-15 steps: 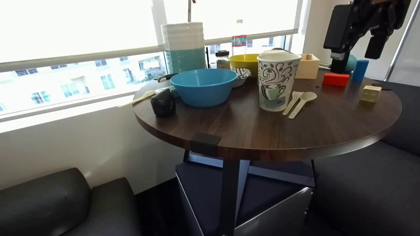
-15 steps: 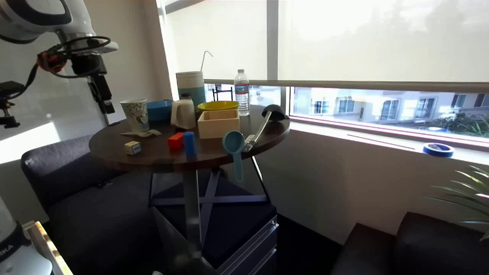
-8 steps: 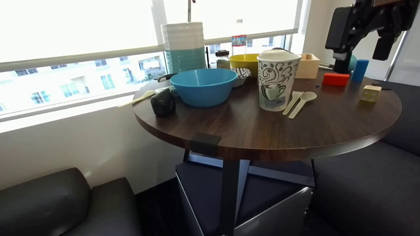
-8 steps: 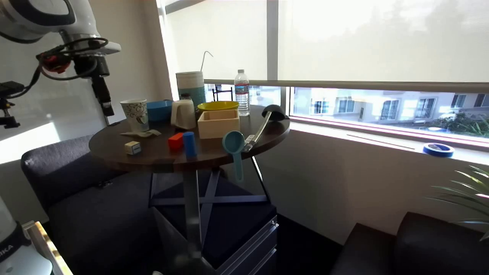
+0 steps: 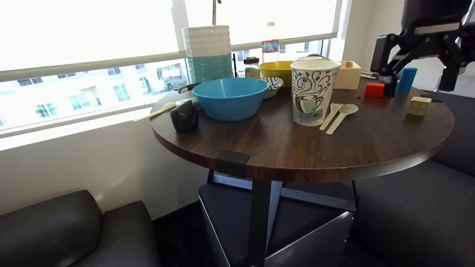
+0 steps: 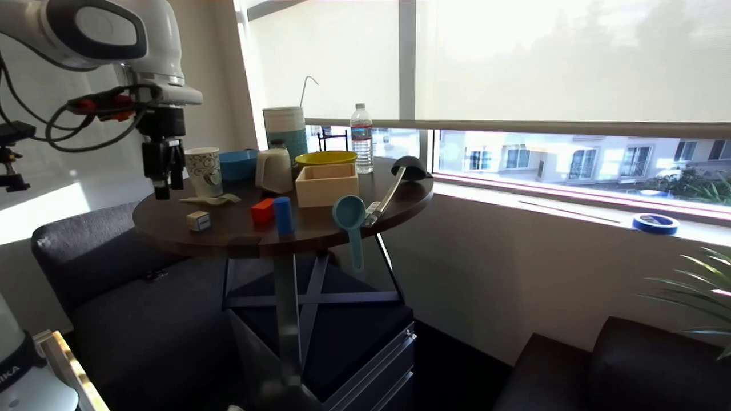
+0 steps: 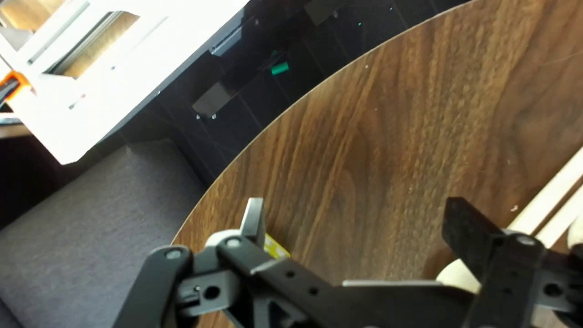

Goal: Put the spoon and fork in the cup

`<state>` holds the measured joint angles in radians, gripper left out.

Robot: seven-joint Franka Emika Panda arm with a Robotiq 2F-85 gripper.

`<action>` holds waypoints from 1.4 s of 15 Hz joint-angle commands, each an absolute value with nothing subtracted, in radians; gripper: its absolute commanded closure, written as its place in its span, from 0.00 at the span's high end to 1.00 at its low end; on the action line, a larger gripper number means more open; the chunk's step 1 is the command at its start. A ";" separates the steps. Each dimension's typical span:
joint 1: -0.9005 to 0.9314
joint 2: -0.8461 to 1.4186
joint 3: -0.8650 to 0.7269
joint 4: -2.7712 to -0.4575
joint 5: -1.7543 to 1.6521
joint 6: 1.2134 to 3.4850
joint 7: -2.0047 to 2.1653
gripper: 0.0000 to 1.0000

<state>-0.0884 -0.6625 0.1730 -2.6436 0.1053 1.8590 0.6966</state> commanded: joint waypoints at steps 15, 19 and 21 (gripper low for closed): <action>-0.096 -0.531 0.100 -2.627 0.333 2.025 0.951 1.00; -0.084 -0.495 0.083 -2.616 0.356 2.047 0.985 1.00; -0.081 -0.482 0.076 -2.613 0.376 2.078 0.987 1.00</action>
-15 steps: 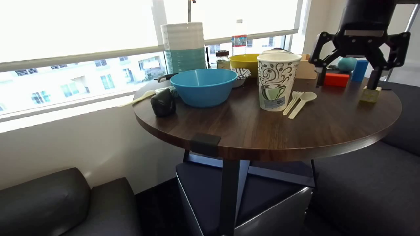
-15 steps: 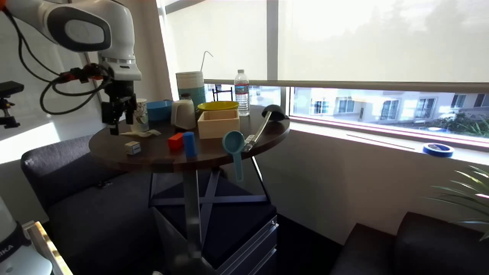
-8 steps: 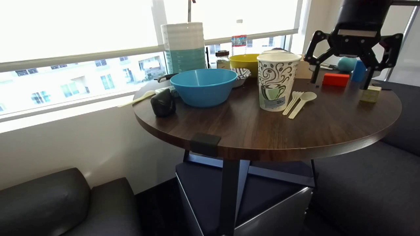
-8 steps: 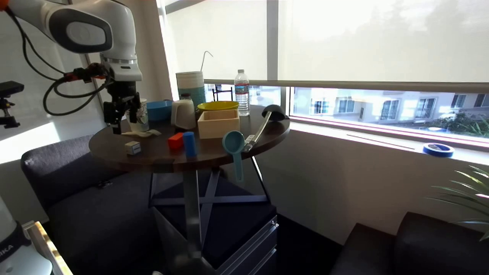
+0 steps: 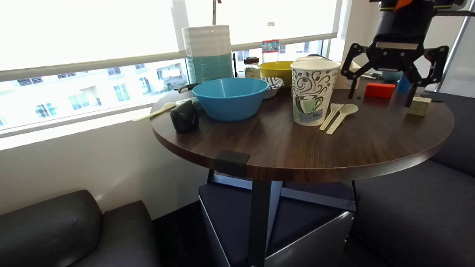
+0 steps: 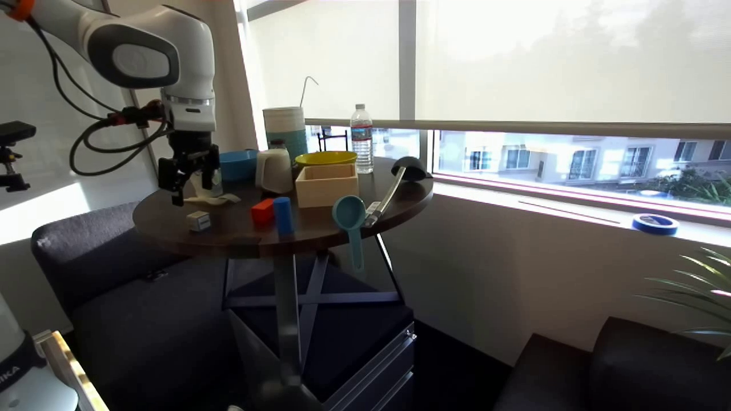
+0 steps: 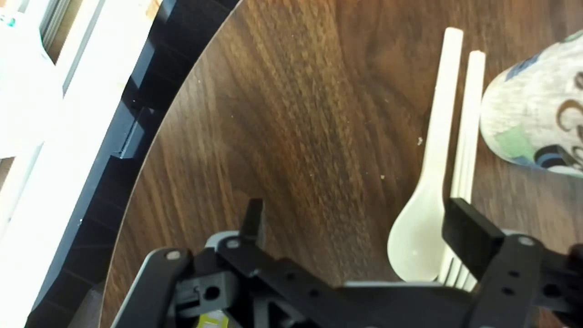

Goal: Put the spoon and fork in the cup

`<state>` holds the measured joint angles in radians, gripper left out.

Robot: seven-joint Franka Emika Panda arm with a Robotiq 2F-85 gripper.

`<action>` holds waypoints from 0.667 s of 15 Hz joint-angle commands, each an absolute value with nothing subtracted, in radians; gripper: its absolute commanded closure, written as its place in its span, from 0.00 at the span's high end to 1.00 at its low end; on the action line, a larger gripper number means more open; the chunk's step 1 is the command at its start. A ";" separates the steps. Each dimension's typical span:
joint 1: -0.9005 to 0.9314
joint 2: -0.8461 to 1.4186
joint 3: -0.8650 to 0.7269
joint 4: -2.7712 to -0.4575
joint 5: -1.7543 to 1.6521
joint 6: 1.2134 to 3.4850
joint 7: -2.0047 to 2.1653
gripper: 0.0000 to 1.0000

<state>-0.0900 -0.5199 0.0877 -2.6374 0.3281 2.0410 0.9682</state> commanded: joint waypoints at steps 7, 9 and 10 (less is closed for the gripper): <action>-0.079 -0.431 0.044 -2.593 0.447 2.157 0.988 1.00; -0.074 -0.406 0.040 -2.582 0.461 2.158 0.986 1.00; -0.071 -0.392 0.040 -2.577 0.468 2.159 0.986 1.00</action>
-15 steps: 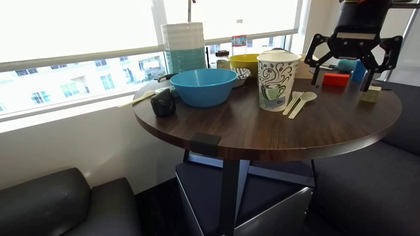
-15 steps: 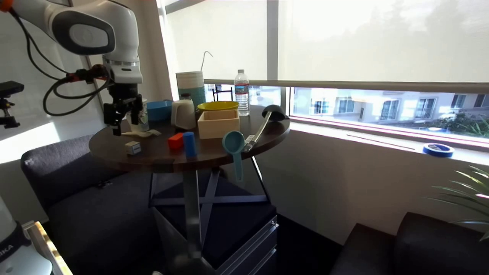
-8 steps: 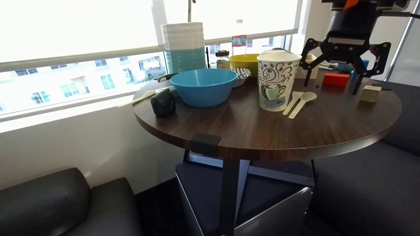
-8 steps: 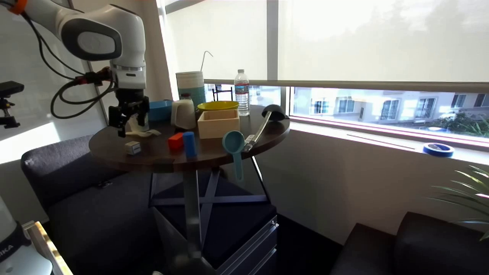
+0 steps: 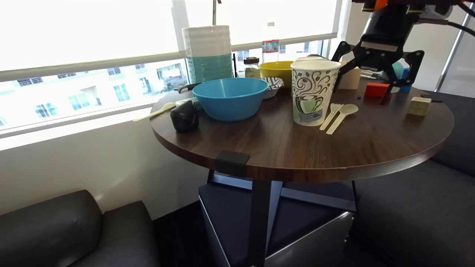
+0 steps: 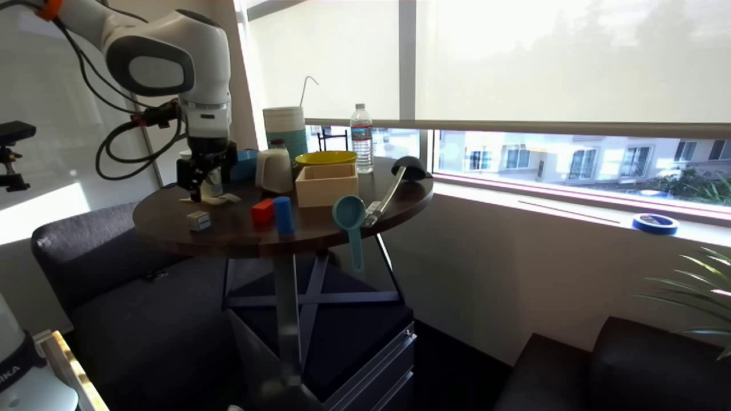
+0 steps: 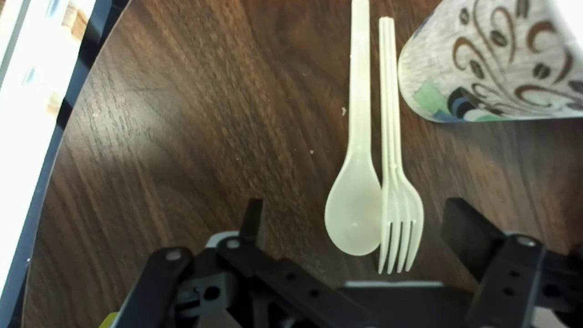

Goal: Put the spoon and fork in the cup

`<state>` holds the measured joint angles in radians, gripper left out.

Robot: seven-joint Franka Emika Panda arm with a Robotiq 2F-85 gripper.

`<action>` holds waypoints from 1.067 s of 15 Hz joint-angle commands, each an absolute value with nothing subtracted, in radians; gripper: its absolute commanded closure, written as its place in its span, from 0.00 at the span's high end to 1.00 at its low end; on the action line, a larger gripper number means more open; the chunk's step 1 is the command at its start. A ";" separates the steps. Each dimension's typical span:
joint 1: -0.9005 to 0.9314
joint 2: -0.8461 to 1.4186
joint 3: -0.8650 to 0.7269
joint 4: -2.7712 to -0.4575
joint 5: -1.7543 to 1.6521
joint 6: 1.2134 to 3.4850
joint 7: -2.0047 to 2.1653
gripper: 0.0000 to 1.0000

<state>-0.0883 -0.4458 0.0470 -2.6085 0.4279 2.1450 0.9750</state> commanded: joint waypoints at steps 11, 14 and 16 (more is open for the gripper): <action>-0.068 -0.317 0.035 -2.534 0.472 2.155 0.999 0.92; -0.066 -0.308 0.033 -2.527 0.473 2.154 1.000 1.00; -0.067 -0.301 0.034 -2.524 0.471 2.154 1.002 1.00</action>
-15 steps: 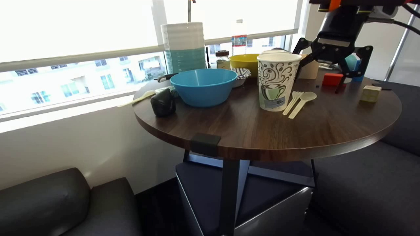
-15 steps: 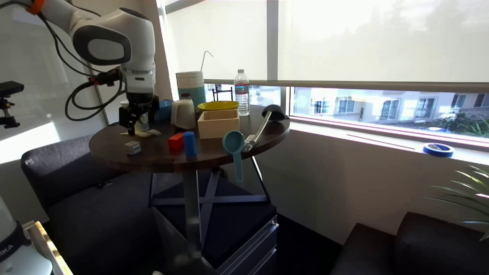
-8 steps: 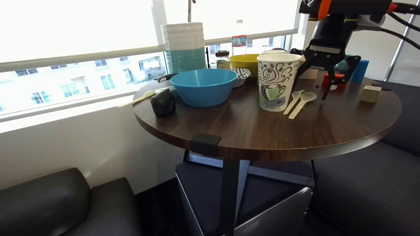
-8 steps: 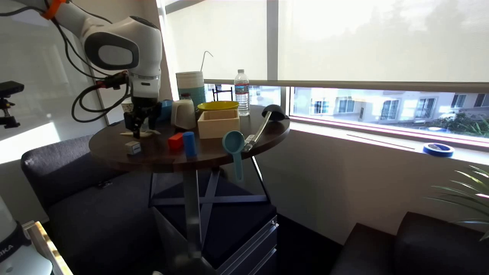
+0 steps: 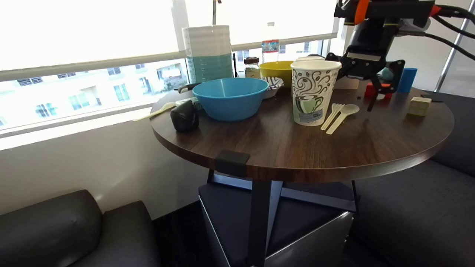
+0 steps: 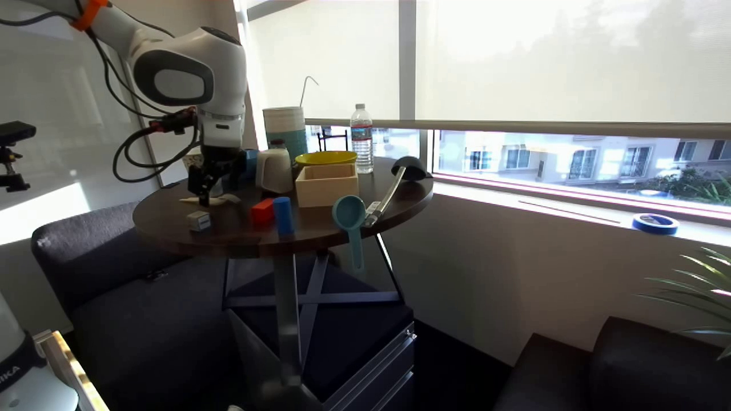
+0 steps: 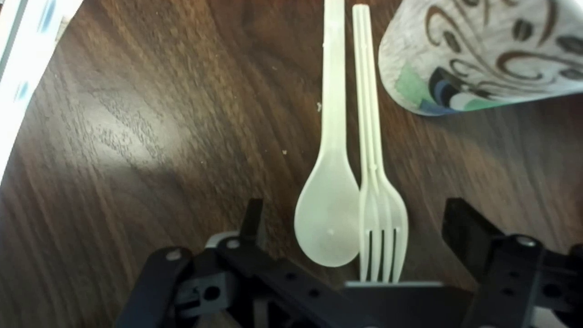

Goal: Put the spoon and fork in the cup

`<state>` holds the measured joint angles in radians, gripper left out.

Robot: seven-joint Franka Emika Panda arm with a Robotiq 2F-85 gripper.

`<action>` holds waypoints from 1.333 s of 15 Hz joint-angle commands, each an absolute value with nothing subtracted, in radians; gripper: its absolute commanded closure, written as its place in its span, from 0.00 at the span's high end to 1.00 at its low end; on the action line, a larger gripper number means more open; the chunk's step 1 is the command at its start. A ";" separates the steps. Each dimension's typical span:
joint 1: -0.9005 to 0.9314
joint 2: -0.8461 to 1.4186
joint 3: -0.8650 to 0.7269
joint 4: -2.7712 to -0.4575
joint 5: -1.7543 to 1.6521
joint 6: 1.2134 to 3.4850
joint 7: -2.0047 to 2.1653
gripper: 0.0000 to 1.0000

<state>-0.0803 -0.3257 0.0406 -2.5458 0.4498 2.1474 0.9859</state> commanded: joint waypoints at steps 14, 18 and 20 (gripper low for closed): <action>-0.063 -0.280 0.035 -2.511 0.473 2.164 1.014 0.01; -0.063 -0.283 0.034 -2.509 0.472 2.169 1.018 0.01; -0.064 -0.286 0.032 -2.511 0.472 2.169 1.018 0.02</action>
<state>-0.0768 -0.3019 0.0383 -2.5211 0.4499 2.1511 1.0013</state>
